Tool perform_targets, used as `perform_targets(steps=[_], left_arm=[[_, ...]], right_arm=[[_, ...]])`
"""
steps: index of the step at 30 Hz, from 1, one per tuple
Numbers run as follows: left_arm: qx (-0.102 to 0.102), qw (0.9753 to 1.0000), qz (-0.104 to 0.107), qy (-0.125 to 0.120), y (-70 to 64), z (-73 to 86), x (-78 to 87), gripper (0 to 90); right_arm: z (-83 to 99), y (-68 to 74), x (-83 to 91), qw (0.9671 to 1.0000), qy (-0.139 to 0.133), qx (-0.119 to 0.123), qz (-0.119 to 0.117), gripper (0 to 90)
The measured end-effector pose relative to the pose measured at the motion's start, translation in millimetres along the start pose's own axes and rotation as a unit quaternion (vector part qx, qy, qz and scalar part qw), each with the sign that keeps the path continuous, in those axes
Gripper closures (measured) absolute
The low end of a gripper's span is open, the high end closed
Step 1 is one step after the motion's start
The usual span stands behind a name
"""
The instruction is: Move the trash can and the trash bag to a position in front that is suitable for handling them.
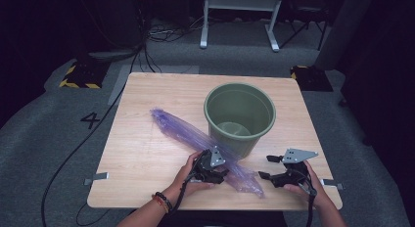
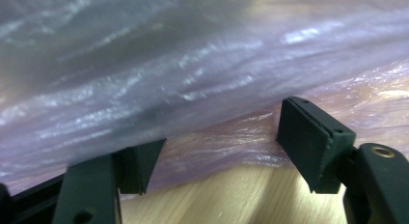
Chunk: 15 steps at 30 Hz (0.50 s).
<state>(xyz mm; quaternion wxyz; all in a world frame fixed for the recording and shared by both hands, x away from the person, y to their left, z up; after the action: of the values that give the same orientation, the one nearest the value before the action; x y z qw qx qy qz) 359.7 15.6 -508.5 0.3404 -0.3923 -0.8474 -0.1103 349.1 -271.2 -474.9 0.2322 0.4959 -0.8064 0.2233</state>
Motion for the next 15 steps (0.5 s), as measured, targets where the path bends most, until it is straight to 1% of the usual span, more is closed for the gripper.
perform_targets(steps=[1,2,3,4,5,7,8,9,10,11,12,13,14,15], left_arm=[[0.003,1.0,-0.004,0.001,-0.3,0.2,0.0,29.3],[0.003,1.0,-0.004,0.001,-0.3,0.2,0.0,28.1],[0.007,1.0,-0.005,0.002,0.0,0.3,0.1,28.1],[0.012,0.9999,-0.008,0.004,0.8,0.2,0.1,25.9],[0.013,0.9999,-0.008,0.004,1.0,0.3,0.1,25.1],[0.013,0.9999,-0.009,0.004,0.6,0.7,0.6,25.0],[0.013,0.9999,-0.009,0.004,0.6,0.7,0.6,24.8],[0.014,0.9998,-0.009,0.006,0.3,1.2,1.1,24.8],[0.012,0.9999,-0.005,0.006,0.4,1.4,1.3,23.3],[0.011,0.9999,0.0,0.01,0.7,2.0,2.2,22.7],[0.009,0.9999,0.002,0.012,1.0,2.2,2.7,20.9],[0.008,0.9998,0.003,0.015,1.1,2.6,3.9,18.9],[0.008,0.9998,0.003,0.015,1.1,2.6,3.9,18.5],[0.007,0.9998,0.006,0.017,1.7,3.0,5.8,18.5]], right_arm=[[-1.8,5.9,-3.9,0.9998,0.001,0.008,-0.016,26.9],[-1.8,5.9,-3.9,0.9998,0.001,0.008,-0.016,26.9],[-2.5,8.9,-6.4,0.9996,0.006,0.015,-0.023,27.0],[-3.4,14.2,-11.5,0.9988,0.012,0.025,-0.04,27.2],[-3.6,16.6,-14.2,0.9983,0.015,0.027,-0.049,27.9],[-3.9,21.1,-19.7,0.9974,0.027,0.038,-0.055,30.7],[-3.9,21.1,-19.7,0.9974,0.027,0.038,-0.055,30.7],[-3.8,23.2,-22.2,0.9966,0.032,0.045,-0.062,36.3],[-2.9,27.0,-27.5,0.9948,0.045,0.061,-0.067,48.0],[-2.0,27.9,-30.2,0.9937,0.054,0.069,-0.07,57.9],[-0.8,28.8,-32.8,0.9925,0.061,0.075,-0.074,63.2],[0.4,29.3,-34.7,0.9919,0.065,0.081,-0.073,68.5],[0.4,29.3,-34.7,0.9919,0.065,0.081,-0.073,68.5],[1.2,28.5,-34.8,0.9919,0.06,0.083,-0.075,74.9]])
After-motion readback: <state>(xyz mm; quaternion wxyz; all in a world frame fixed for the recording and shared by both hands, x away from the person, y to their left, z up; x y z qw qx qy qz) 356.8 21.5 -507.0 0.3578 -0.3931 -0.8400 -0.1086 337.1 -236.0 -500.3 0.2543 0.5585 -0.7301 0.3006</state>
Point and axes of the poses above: each handheld gripper's, and its own axes: x roughly backward along the jaws, z roughly out of its underside, y roughly to its left, the point moved 1 cm from there along -x, roughly forward along the jaws, and after that the axes turned 13 degrees about x, right-handed, at the moved point
